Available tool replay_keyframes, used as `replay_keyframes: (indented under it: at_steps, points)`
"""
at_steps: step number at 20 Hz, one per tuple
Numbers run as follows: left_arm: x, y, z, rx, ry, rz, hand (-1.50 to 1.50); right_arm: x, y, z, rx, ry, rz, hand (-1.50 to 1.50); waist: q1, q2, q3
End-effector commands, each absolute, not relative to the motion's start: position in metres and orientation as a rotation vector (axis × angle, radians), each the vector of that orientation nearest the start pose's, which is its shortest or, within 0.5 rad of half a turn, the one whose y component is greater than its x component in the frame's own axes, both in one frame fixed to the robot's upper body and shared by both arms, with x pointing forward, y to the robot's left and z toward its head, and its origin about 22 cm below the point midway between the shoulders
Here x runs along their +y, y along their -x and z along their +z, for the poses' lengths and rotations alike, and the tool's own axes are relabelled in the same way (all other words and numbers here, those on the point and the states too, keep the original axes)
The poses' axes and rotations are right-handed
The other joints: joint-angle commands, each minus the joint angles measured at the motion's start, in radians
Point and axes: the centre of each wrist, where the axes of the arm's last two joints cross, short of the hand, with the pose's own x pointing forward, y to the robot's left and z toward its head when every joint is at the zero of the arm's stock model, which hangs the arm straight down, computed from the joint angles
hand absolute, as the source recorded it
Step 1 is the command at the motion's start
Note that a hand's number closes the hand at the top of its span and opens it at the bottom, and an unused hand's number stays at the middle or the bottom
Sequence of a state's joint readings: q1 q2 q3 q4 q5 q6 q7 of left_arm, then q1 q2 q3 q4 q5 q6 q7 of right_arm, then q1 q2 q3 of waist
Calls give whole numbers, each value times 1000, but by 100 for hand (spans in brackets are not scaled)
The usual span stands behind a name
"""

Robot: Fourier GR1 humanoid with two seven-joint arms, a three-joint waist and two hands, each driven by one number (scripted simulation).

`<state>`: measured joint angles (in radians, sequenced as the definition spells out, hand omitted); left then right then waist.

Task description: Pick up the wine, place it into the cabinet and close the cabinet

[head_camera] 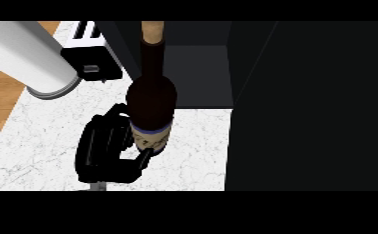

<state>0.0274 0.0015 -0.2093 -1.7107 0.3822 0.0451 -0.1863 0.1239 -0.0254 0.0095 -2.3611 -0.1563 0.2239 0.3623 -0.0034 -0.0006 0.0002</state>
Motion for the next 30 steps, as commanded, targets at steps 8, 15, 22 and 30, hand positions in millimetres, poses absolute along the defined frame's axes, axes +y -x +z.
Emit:
replay_keyframes:
  at_steps: [8, 15, 22, 30]
  points:
    - [150, -280, 52, -1851, 341, 194, 150, -228, -160, 146, -1897, -183, 193, -150, -1, 0, 0]
    - [117, -305, 55, -1830, 262, 56, 150, -239, -180, 140, -1914, -170, 210, -150, 0, 1, 0]
    - [101, -316, 10, -1814, 208, 85, 150, -241, -149, 145, -1893, -179, 230, -150, -10, 1, 0]
    - [88, -317, -22, -1761, 175, 106, 150, -235, -174, 137, -1902, -180, 201, -150, -10, 3, -1]
